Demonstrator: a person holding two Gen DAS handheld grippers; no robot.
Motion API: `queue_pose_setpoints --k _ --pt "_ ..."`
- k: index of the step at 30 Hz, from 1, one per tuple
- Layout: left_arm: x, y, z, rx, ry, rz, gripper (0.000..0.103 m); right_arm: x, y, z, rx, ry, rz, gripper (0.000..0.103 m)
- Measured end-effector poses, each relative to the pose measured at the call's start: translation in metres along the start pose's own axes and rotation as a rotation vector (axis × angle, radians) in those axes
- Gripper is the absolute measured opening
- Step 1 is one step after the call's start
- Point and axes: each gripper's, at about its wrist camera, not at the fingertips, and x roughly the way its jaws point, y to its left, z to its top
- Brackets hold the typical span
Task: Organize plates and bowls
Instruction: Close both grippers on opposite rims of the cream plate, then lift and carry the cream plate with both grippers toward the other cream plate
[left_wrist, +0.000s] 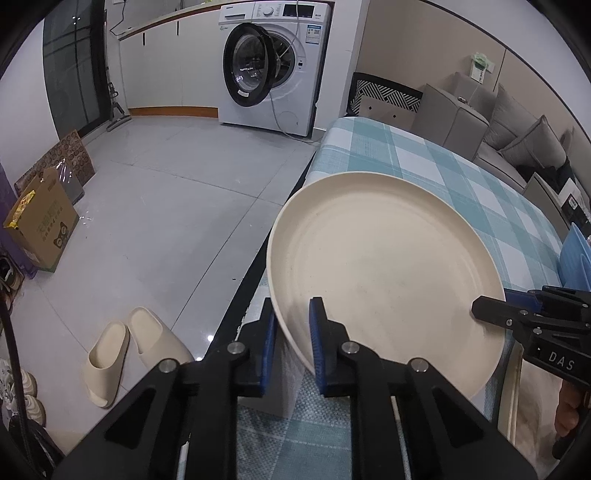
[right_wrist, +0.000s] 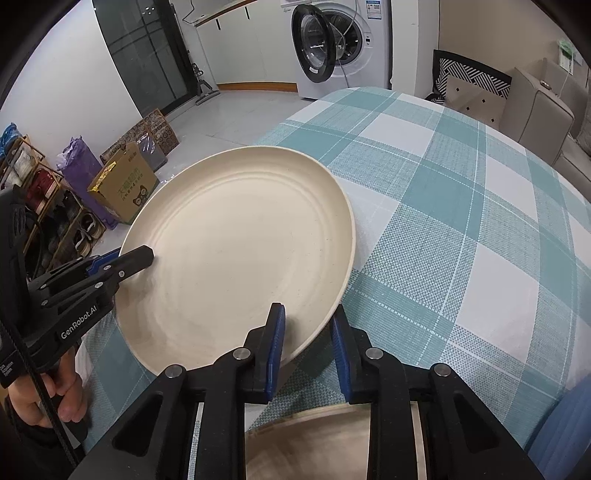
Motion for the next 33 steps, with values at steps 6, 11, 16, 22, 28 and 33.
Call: queue_pose_setpoints --k 6,11,16,22,28,33 --pt "-0.005 -0.003 0.001 0.005 -0.013 0.003 0.015 -0.006 -0.002 0.001 0.001 -0.015 0.002 0.025" --pt "-0.012 -0.004 0.002 0.009 -0.024 0.001 0.015 -0.014 -0.002 0.001 0.004 -0.029 0.005 0.025" --pt "-0.020 -0.008 0.004 0.018 -0.041 0.000 0.016 -0.026 -0.004 0.001 0.012 -0.053 0.015 0.025" --pt "-0.031 -0.007 0.003 0.018 -0.056 -0.007 0.016 -0.040 -0.003 0.000 0.019 -0.081 0.030 0.025" --pt "-0.039 -0.010 0.004 0.028 -0.068 -0.015 0.016 -0.053 -0.006 -0.002 0.024 -0.100 0.039 0.025" --pt "-0.046 -0.017 0.004 0.050 -0.077 -0.015 0.016 -0.063 -0.009 -0.006 0.028 -0.112 0.037 0.025"
